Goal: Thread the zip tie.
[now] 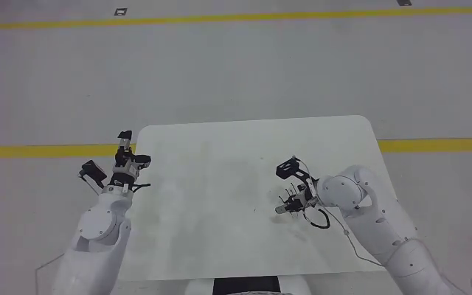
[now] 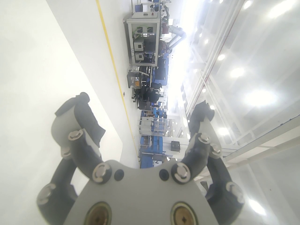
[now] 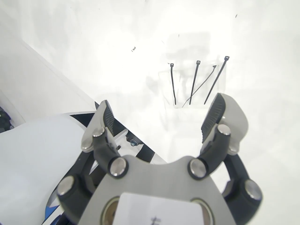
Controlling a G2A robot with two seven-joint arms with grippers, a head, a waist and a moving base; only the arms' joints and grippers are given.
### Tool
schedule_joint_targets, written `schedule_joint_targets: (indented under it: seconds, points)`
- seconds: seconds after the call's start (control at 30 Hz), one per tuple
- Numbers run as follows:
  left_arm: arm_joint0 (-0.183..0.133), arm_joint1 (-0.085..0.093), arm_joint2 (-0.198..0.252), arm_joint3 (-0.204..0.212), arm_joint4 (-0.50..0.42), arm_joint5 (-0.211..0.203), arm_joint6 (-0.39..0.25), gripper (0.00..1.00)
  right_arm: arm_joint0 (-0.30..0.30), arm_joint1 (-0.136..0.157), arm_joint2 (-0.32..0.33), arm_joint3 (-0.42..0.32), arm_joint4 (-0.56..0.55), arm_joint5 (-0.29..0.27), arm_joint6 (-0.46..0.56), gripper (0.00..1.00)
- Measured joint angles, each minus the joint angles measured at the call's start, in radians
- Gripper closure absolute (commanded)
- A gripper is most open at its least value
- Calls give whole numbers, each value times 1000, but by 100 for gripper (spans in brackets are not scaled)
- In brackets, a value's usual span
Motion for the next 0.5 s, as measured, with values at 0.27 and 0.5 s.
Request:
schedule_joint_targets:
  seconds: [0.27, 0.5]
  points:
    - [0, 0, 0, 0, 0, 0, 0, 0, 18, -3, -73, 30, -65, -9, 0, 0]
    - [0, 0, 0, 0, 0, 0, 0, 0, 46, -3, -99, 56, -63, -5, 0, 0]
